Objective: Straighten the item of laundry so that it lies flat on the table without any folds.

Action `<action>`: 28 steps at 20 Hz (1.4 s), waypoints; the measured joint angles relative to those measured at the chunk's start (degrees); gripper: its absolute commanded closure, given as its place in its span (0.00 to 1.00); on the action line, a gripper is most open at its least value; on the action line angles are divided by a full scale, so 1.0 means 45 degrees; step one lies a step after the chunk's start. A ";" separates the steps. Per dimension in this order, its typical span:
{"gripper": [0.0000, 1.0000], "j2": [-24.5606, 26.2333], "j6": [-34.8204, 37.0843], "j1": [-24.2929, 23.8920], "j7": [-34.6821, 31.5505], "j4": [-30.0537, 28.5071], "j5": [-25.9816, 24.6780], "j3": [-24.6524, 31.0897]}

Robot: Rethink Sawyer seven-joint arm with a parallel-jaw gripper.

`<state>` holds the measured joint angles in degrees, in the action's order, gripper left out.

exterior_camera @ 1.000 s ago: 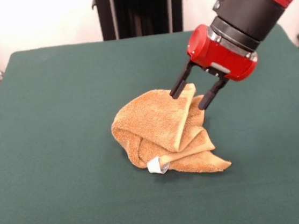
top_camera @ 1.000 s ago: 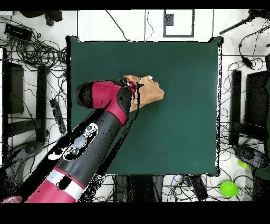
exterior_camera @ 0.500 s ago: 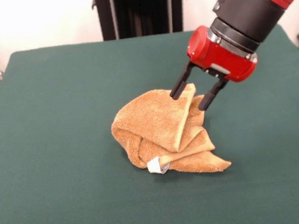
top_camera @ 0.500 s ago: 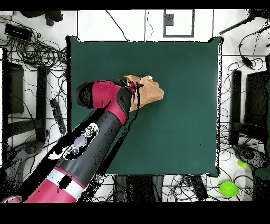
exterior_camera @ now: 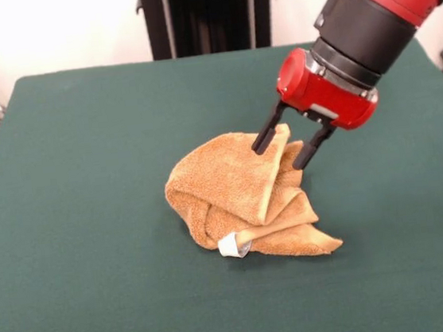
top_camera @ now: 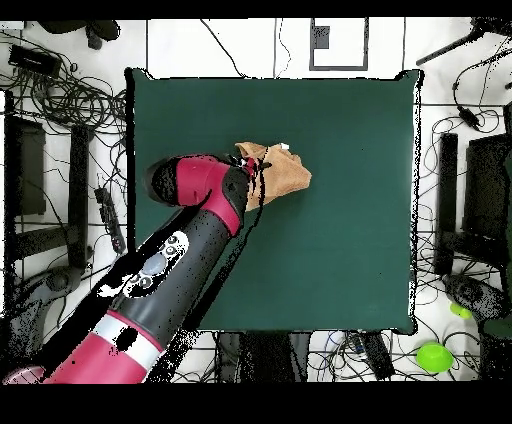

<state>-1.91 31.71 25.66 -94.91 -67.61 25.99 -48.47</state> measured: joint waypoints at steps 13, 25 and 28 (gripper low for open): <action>0.00 0.0482 0.0000 0.0000 0.0000 0.0004 0.0000 0.0015; 0.00 0.0501 -0.0099 0.0000 0.0000 0.0004 0.0003 0.0030; 0.00 0.0525 -0.0159 0.0000 0.0000 0.0004 0.0003 0.0033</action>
<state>0.45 30.99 25.66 -94.91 -67.59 26.00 -48.32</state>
